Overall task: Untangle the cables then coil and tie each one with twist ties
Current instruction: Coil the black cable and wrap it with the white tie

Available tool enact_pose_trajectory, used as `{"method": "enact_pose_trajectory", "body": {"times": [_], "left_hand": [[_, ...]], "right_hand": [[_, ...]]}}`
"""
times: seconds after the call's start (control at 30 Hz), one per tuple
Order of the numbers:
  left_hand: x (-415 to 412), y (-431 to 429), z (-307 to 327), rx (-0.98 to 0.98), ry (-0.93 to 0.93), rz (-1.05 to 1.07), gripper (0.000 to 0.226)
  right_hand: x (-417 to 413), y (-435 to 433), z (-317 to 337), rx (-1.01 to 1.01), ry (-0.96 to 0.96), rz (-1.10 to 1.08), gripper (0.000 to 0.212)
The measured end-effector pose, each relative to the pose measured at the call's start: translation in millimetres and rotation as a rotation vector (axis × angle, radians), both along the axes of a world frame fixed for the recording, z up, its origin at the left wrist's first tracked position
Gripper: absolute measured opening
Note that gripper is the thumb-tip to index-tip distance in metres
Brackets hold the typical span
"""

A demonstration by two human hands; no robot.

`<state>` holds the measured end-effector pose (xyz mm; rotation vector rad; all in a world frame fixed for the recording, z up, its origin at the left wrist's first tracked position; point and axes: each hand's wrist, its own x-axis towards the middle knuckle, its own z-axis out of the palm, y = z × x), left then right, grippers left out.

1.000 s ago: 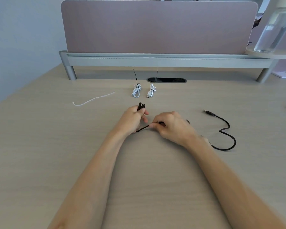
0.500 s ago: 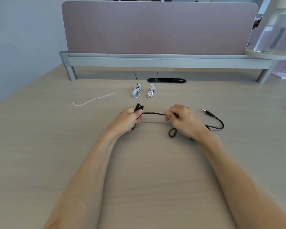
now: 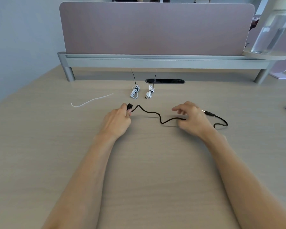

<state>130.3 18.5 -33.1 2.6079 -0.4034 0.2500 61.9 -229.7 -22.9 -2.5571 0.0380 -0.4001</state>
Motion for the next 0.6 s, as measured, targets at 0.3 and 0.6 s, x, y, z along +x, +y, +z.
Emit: {"method": "enact_pose_trajectory", "body": {"times": [0.3,0.6], "left_hand": [[-18,-12,7,-0.108,0.002,-0.212,0.013],[-18,-21,4,-0.09,0.01,-0.285,0.011]], "right_hand": [[-8,47,7,0.245,0.137,0.201,0.065],[-2,59,1,0.244,-0.116,0.267,0.028]]}}
